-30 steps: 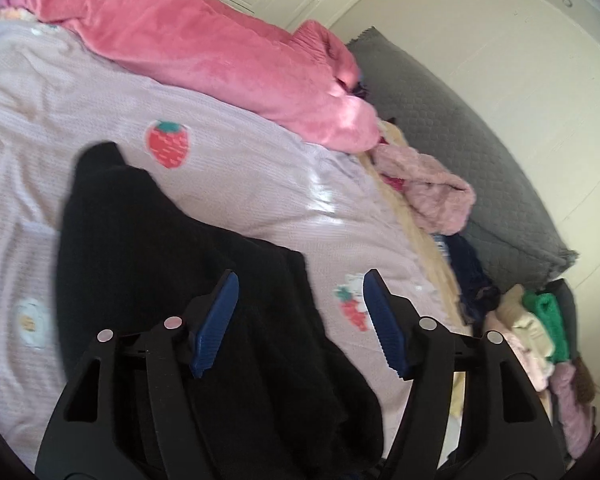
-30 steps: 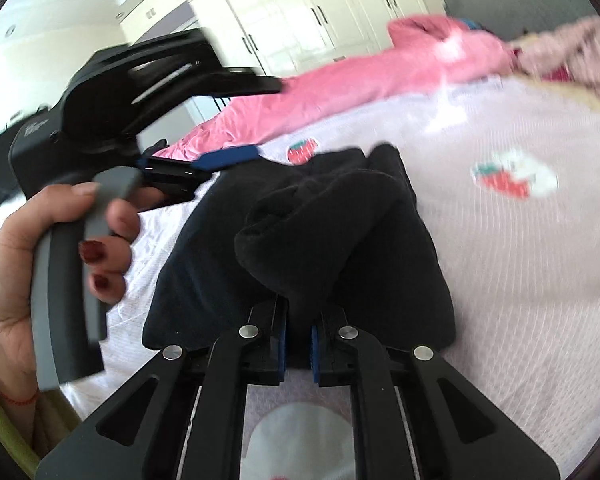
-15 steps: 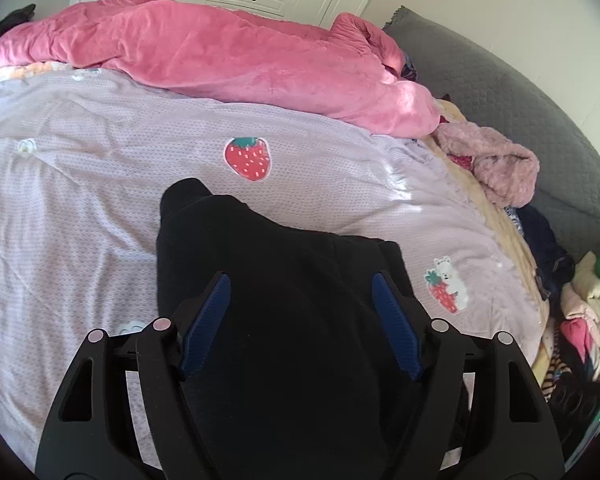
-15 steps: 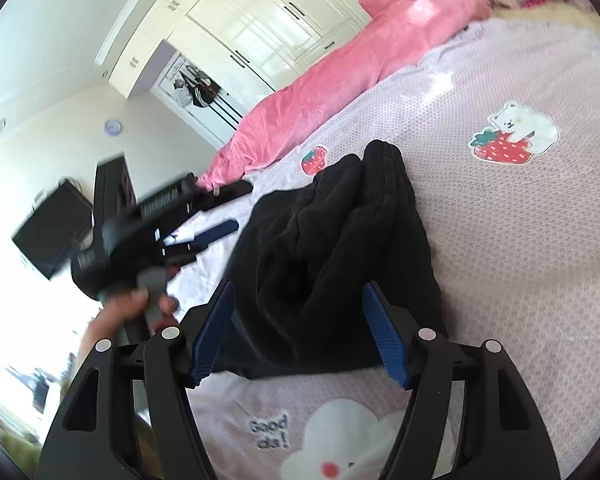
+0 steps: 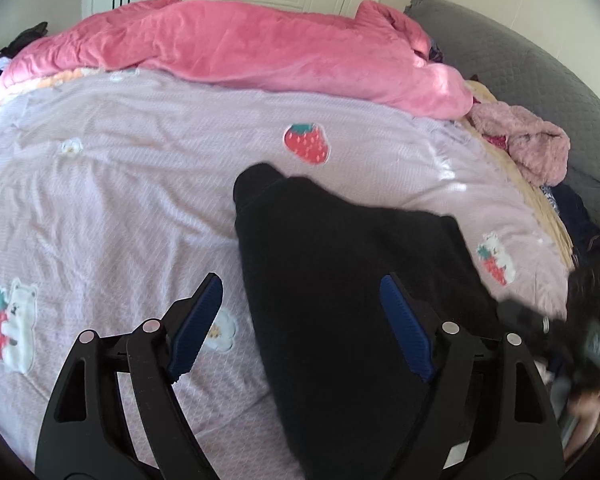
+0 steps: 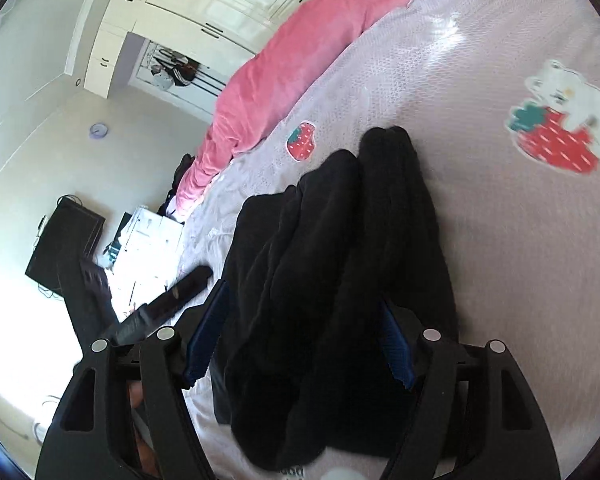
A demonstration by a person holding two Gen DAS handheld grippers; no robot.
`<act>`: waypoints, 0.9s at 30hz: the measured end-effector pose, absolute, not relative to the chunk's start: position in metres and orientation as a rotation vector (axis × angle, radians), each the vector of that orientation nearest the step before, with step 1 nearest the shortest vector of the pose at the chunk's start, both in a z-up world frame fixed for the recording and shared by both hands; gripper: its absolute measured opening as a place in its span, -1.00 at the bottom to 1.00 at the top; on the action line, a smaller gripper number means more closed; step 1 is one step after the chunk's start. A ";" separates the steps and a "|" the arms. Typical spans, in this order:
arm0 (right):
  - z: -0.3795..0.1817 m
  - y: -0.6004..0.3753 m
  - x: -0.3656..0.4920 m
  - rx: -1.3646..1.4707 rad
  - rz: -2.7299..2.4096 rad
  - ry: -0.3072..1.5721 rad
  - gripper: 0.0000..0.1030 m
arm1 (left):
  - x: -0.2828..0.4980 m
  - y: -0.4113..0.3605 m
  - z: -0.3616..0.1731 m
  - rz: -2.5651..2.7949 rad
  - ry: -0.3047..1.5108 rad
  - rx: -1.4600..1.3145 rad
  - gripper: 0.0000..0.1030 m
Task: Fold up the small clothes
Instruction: 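Fold the held side edge over the sweatshirt with the right gripper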
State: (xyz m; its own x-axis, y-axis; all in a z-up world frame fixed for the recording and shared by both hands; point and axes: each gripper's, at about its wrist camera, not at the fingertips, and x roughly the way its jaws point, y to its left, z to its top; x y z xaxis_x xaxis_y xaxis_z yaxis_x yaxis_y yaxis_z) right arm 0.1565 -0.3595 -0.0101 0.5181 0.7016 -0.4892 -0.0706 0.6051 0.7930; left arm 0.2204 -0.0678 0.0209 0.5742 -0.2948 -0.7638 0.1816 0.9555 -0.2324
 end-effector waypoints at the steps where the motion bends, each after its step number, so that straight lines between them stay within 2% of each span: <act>1: -0.012 -0.355 0.164 0.788 0.519 0.935 0.34 | 0.220 -0.067 0.019 -0.284 0.929 -0.133 0.43; 2: -0.012 -0.353 0.168 0.770 0.514 0.955 0.32 | 0.219 -0.067 0.017 -0.288 0.939 -0.131 0.43; 4: -0.011 -0.348 0.174 0.729 0.500 0.961 0.14 | 0.215 -0.070 0.015 -0.306 0.945 -0.111 0.43; 6: -0.009 -0.343 0.177 0.684 0.497 0.964 -0.50 | 0.212 -0.075 0.014 -0.317 0.945 -0.085 0.43; 9: 0.003 -0.329 0.172 0.522 0.498 0.924 -0.61 | 0.208 -0.081 0.013 -0.335 0.945 -0.062 0.43; 14: 0.030 -0.337 0.157 0.410 0.512 0.781 -0.62 | 0.202 -0.090 0.015 -0.376 0.926 -0.051 0.48; 18: -0.012 -0.346 0.170 0.404 0.432 0.936 -0.55 | 0.202 -0.100 0.004 -0.391 0.971 -0.025 0.48; 21: -0.026 -0.362 0.162 0.520 0.443 0.921 -0.49 | 0.202 -0.102 0.002 -0.386 0.976 -0.012 0.52; 22: -0.025 -0.367 0.157 0.548 0.438 0.914 -0.44 | 0.202 -0.101 0.002 -0.384 0.976 -0.014 0.52; 24: -0.017 -0.371 0.145 0.561 0.422 0.883 -0.15 | 0.201 -0.100 0.003 -0.380 0.976 -0.018 0.52; 27: -0.001 -0.373 0.119 0.561 0.455 0.827 0.13 | 0.200 -0.100 0.004 -0.378 0.972 -0.012 0.52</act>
